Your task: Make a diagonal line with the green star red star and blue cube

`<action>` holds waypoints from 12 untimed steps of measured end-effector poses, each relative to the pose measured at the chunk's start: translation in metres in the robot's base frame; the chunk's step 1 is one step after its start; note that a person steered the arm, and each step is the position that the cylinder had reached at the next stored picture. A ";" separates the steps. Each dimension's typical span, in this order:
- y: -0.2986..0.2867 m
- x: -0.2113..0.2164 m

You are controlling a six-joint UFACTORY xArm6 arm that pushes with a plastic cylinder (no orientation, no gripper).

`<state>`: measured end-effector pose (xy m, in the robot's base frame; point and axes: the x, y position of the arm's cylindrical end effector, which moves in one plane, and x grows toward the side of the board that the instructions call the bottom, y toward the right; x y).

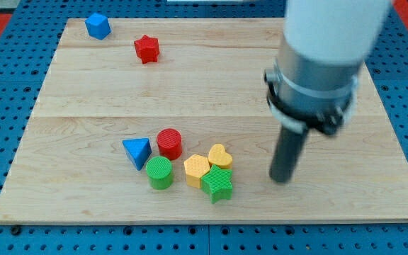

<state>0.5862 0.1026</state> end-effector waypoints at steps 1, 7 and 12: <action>-0.026 0.033; -0.101 -0.138; 0.032 -0.207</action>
